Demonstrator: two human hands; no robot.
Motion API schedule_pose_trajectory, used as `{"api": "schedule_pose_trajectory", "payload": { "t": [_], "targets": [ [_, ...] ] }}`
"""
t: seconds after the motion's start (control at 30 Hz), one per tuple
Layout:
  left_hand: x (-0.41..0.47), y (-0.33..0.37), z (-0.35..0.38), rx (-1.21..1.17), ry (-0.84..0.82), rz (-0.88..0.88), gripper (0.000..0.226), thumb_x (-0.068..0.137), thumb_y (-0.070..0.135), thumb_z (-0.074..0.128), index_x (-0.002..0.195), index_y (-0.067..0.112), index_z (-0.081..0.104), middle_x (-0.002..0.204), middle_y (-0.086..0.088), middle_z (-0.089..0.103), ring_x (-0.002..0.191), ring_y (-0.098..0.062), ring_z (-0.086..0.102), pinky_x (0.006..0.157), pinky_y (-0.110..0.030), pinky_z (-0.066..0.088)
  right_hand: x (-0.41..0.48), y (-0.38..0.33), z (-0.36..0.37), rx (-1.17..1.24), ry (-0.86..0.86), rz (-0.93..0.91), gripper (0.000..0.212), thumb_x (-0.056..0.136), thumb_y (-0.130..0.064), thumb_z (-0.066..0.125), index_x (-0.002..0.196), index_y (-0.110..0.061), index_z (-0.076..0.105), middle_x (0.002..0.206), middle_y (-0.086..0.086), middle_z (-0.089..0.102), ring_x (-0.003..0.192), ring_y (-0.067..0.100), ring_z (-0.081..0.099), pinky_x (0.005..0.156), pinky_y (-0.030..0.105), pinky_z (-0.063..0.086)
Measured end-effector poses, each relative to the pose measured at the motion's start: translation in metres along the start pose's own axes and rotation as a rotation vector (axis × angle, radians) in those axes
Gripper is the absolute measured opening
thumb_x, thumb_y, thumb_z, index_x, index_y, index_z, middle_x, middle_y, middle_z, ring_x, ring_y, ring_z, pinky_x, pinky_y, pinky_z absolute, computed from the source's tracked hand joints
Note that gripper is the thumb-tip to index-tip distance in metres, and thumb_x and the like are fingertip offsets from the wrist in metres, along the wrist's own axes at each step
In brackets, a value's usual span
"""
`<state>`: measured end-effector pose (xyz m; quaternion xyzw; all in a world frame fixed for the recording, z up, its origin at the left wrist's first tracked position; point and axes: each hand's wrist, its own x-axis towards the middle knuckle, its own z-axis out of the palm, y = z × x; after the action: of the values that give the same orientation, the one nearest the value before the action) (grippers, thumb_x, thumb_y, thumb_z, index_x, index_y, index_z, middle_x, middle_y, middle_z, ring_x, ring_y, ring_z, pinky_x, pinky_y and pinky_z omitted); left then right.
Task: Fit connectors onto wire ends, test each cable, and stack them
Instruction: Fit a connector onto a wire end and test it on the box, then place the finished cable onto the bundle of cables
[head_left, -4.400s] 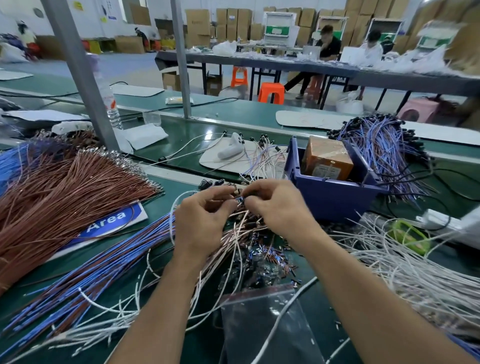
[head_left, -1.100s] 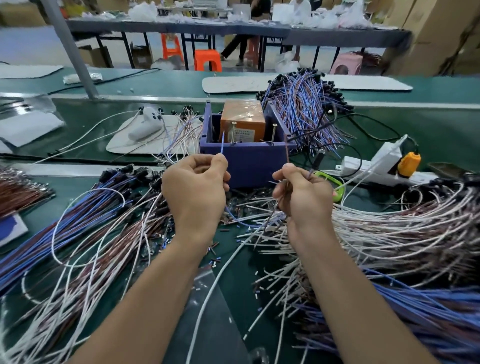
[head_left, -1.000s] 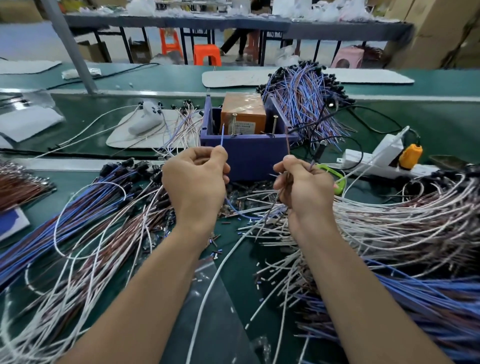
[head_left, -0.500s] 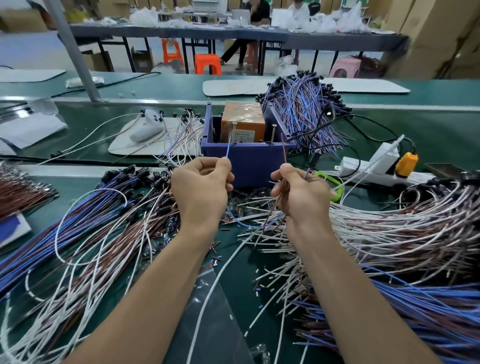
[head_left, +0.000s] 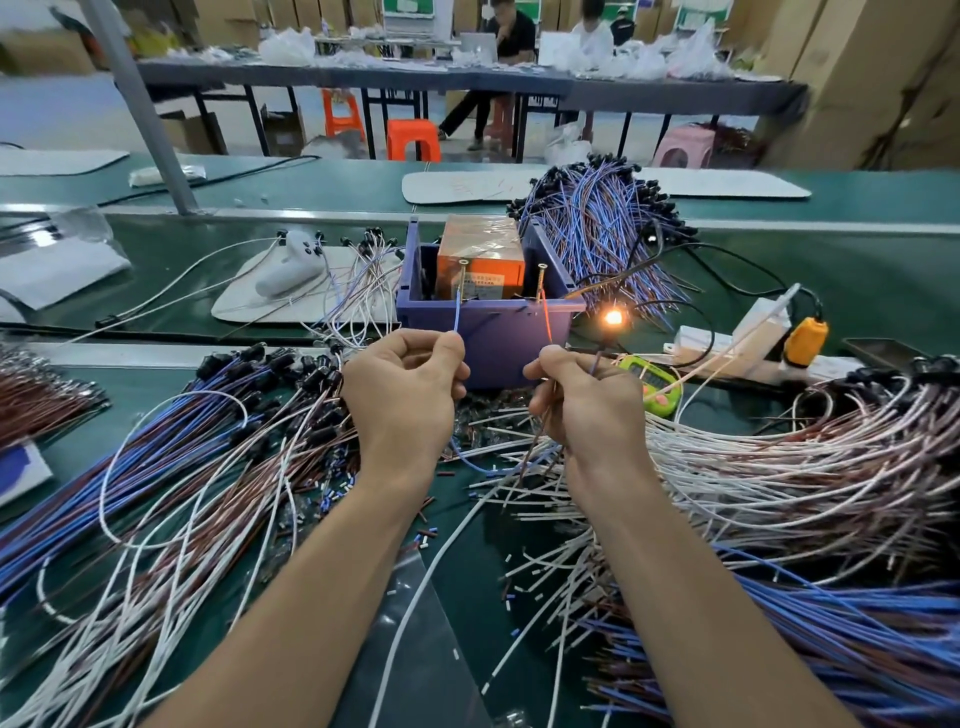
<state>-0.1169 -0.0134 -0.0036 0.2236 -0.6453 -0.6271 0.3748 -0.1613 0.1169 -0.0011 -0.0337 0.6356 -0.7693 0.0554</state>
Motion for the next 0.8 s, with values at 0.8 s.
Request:
{"api": "schedule_pose_trajectory", "payload": {
  "t": [0.8],
  "targets": [
    [-0.033,0.060,0.007,-0.081,-0.773,-0.261,0.046,0.099,0.037,0.059,0.058,0.025,0.075,0.073,-0.005,0.075,0.063,-0.017,0.064,0.063,-0.030,0.059,-0.070,-0.075,-0.043,-0.094,-0.285,0.317,0.039,0.104,-0.024,0.054,0.076,-0.004,0.073,0.055,0.010,0.060,0.031,0.006,0.031,0.035,0.018,0.028]
  ]
}}
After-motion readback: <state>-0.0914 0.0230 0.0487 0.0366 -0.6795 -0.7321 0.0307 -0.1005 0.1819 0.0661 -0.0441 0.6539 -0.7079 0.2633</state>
